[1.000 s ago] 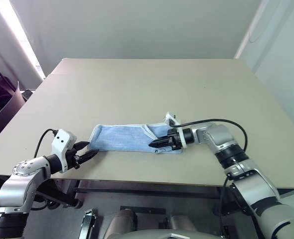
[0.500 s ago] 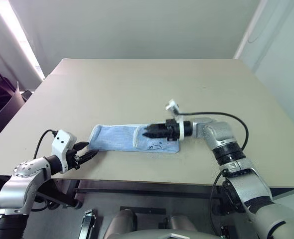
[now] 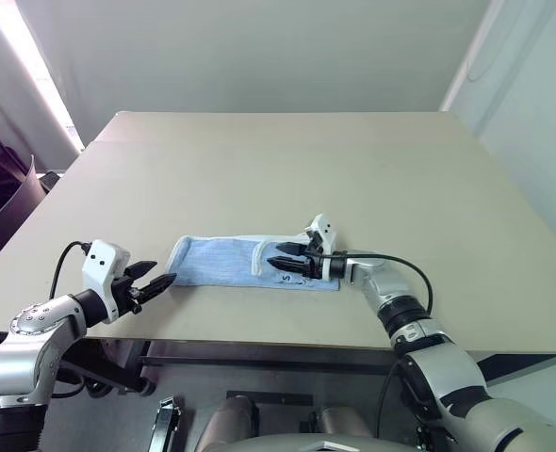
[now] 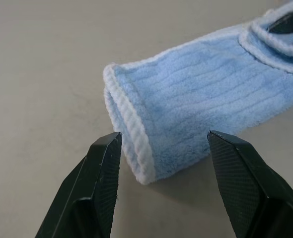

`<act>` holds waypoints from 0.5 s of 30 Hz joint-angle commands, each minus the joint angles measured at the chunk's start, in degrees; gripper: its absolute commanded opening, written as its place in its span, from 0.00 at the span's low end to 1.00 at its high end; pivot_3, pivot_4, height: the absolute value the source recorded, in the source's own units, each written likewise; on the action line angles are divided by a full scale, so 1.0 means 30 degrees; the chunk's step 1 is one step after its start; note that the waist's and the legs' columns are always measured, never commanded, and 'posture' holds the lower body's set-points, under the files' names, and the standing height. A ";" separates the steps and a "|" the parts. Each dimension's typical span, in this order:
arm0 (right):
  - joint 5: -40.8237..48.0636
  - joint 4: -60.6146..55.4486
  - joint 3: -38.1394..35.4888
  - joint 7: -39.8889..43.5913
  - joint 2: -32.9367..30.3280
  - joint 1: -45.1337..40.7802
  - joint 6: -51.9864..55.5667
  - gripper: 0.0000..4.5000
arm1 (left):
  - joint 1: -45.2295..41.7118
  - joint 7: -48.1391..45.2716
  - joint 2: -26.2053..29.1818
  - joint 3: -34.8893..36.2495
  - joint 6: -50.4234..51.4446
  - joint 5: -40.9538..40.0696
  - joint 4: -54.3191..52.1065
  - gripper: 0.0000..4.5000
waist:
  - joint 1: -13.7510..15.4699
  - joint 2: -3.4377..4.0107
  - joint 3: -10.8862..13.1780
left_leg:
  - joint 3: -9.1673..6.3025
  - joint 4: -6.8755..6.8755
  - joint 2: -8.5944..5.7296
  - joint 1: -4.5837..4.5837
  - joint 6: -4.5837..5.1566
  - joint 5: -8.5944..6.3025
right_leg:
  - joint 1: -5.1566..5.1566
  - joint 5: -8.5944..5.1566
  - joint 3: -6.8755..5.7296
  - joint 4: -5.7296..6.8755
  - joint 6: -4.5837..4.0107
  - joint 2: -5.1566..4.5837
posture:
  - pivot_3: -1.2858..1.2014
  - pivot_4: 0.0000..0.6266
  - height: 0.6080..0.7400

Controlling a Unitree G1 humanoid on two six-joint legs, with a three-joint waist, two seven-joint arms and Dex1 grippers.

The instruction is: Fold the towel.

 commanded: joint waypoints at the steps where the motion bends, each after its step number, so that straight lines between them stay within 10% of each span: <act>1: -0.0627 0.1333 -0.0169 -0.0899 0.0380 -0.0501 -0.0999 0.56 | -0.0233 0.0189 0.0210 0.1137 0.0173 -0.0443 0.0003 0.64 | -0.0147 0.0002 0.0002 | -0.0002 -0.0006 0.0000 0.0062 -0.0001 -0.0001 | 0.0057 -0.0002 -0.0001 -0.0002 -0.0002 0.0001 | 0.52 0.00 1.00; 7: 0.0208 0.0941 -0.1014 0.0389 0.0340 -0.1033 -0.0968 1.00 | -0.0601 0.0032 0.0075 0.2059 0.1239 -0.1581 0.0945 0.77 | -0.0188 0.0007 0.0004 | -0.0038 -0.0015 0.0000 0.0293 -0.0005 0.0000 | 0.0279 -0.0040 0.0006 -0.0015 -0.0078 0.0019 | 0.52 0.00 1.00; 10: 0.0385 0.0225 -0.1294 0.0230 0.0385 -0.1153 -0.0589 1.00 | -0.1040 0.0174 0.0026 0.2555 0.2179 -0.2281 0.1648 0.99 | -0.0178 0.0008 0.0006 | -0.0041 -0.0014 -0.0001 0.0285 -0.0009 0.0003 | 0.0274 -0.0028 0.0006 -0.0017 -0.0057 0.0016 | 0.52 0.00 1.00; 15: 0.0346 -0.1489 -0.1364 -0.0490 0.0668 -0.0878 0.0160 1.00 | -0.2050 0.0793 0.0111 0.1708 0.3985 -0.2038 0.2966 0.99 | -0.0193 0.0017 0.0011 | -0.0044 -0.0040 -0.0002 0.0236 -0.0011 0.0003 | 0.0203 -0.0006 0.0008 -0.0017 -0.0017 0.0015 | 0.52 0.00 1.00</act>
